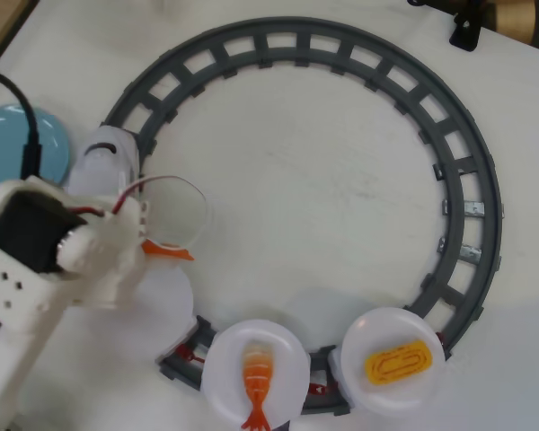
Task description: Pick up the sushi from the Shinkansen and put it on the blue dish
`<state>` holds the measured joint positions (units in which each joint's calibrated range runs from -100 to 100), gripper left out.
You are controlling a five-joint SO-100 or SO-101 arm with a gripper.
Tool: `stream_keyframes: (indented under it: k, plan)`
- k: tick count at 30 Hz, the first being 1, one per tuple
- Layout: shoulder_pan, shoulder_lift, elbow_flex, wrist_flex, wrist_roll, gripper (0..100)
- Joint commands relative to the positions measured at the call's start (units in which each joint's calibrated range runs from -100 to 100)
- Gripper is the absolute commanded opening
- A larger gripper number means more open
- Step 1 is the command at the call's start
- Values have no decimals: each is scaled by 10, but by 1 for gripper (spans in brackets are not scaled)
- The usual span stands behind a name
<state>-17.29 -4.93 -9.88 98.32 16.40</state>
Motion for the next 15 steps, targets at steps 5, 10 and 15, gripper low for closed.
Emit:
stream_keyframes:
  k: [5,10,15]
  plan:
    - [-132,-7,-33,2,-20,3]
    - [-213,-7,-26,-40,-44,3]
    - [-278,2,-24,-94,-64,3]
